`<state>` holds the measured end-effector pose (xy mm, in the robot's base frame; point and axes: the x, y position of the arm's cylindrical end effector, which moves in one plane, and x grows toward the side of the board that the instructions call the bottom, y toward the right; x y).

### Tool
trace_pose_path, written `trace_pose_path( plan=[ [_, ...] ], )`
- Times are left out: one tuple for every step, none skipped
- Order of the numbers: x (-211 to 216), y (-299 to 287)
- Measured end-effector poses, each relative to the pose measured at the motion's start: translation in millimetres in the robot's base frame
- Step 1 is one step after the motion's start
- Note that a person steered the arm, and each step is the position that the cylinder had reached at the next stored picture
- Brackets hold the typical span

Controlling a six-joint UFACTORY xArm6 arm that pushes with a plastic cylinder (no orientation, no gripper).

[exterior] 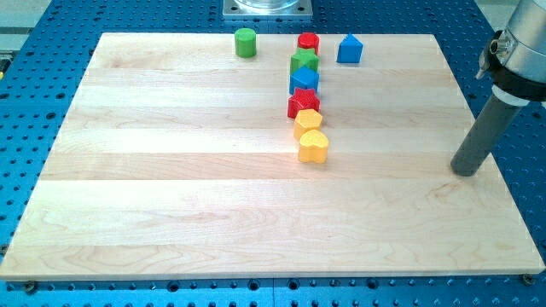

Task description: Move the red circle to the left side of the vertical line of blocks

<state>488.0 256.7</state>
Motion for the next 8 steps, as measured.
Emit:
trace_pose_path(
  plan=[
    [0,0],
    [1,1],
    [1,1],
    [1,1],
    [1,1],
    [5,0],
    [5,-3],
    [-34,2]
  ],
)
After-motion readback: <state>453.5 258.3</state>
